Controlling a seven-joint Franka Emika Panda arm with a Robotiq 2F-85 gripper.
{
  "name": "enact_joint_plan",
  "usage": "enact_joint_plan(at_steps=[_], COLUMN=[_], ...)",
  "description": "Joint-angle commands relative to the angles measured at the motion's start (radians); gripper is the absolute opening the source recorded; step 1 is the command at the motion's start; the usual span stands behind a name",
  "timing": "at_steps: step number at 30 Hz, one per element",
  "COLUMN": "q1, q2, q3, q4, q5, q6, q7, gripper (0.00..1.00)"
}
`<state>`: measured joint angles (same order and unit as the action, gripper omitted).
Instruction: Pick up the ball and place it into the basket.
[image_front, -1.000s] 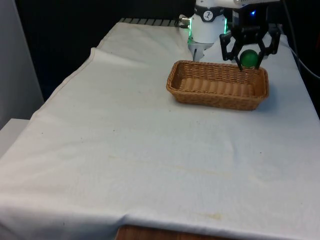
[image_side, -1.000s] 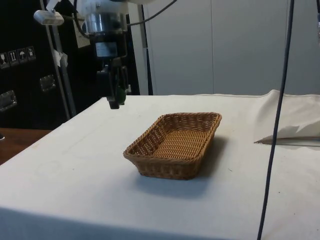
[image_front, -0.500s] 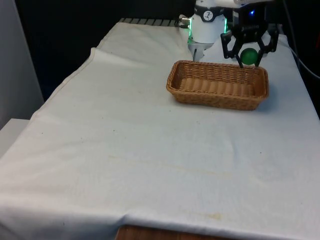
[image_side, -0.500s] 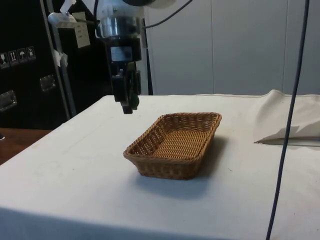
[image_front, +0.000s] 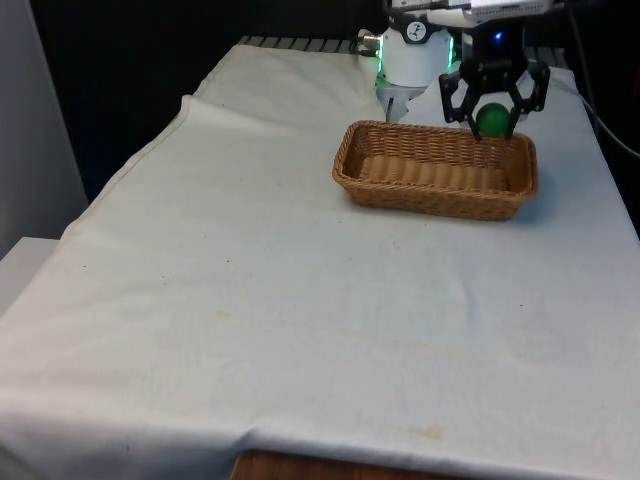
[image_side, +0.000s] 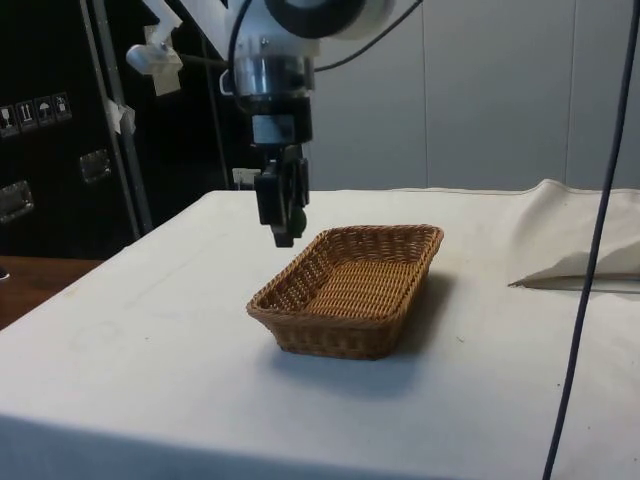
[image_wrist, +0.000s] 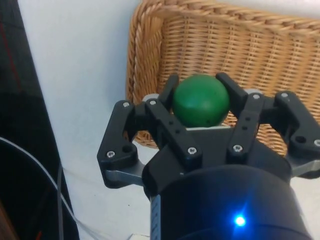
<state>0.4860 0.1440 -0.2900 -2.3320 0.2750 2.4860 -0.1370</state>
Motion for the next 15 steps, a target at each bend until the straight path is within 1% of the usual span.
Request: enact_joint_plan(at_steps=[1, 7, 8, 9, 15], q1=[0.006, 0.005, 0.0, 0.005, 0.005], q2=[-0.002, 0.0, 0.0, 0.001, 0.024], q3=[-0.002, 0.008, 0.012, 0.01, 0.028], q4=[-0.018, -0.076, -0.07, -0.083, -0.128], q5=[-0.015, -0.013, 0.0, -0.011, 0.004], q6=[0.026, 0.089, 0.076, 0.1, 0.177], q7=[0.02, 0.029, 0.013, 0.03, 0.046], gripper=[0.0, 0.0, 0.0, 0.0, 0.0])
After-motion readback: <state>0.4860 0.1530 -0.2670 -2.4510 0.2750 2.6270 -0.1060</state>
